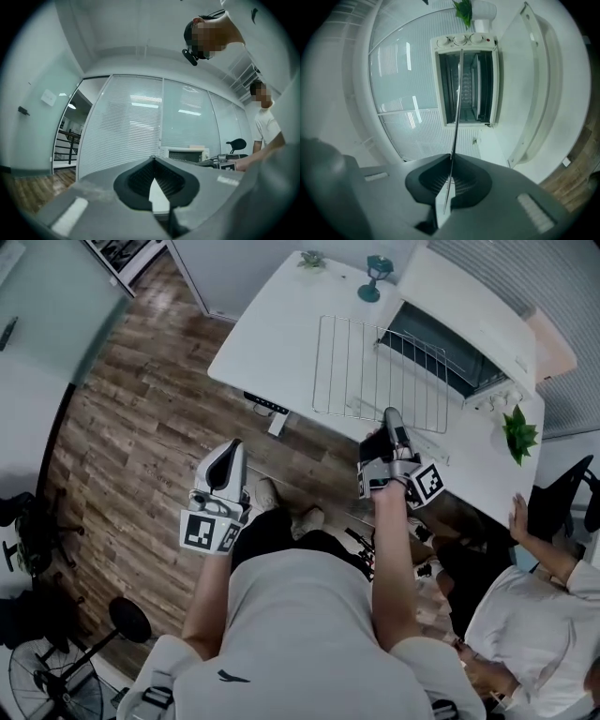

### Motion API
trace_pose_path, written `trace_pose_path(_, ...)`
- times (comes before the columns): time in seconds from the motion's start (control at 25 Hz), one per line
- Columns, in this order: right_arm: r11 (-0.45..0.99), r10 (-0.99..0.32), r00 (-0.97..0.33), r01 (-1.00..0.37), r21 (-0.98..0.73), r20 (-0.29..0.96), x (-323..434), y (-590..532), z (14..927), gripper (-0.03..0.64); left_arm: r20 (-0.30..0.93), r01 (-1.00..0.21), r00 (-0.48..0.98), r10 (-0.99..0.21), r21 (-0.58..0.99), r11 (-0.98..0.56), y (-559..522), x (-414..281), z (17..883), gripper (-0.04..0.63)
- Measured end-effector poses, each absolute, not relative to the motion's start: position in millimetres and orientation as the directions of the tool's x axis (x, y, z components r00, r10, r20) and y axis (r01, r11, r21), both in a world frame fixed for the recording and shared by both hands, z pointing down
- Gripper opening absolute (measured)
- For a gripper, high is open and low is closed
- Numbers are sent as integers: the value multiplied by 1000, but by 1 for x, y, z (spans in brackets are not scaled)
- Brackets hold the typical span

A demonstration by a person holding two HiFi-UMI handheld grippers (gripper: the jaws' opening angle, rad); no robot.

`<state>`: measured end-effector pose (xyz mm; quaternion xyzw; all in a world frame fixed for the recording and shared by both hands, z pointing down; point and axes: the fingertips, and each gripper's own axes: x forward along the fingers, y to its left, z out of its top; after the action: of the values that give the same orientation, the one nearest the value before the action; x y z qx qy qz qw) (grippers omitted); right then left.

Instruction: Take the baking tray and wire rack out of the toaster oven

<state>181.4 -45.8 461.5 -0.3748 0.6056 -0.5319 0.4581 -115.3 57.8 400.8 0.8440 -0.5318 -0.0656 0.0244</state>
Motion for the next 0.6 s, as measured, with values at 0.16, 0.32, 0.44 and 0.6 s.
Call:
trace_pose_path(0.16, 149, -930, -335, 34, -988, -152, 145, -57, 464, 0, -86, -909, 393, -915, 115, -401, 55, -148, 401, 5)
trace_pose_path(0.32, 141, -928, -343, 42, -989, -146, 113, -67, 467, 0, -75, -913, 384, -920, 119, -391, 47, -178, 406, 5)
trace_pose_path(0.44, 130, -928, -346, 42, -991, -137, 89, -71, 470, 0, -72, -913, 384, -921, 118, -390, 40, -201, 406, 5)
trace_pose_path(0.6, 125, -927, -350, 52, -991, -135, 53, -78, 472, 0, -75, -913, 384, -920, 121, -390, 29, -235, 406, 5)
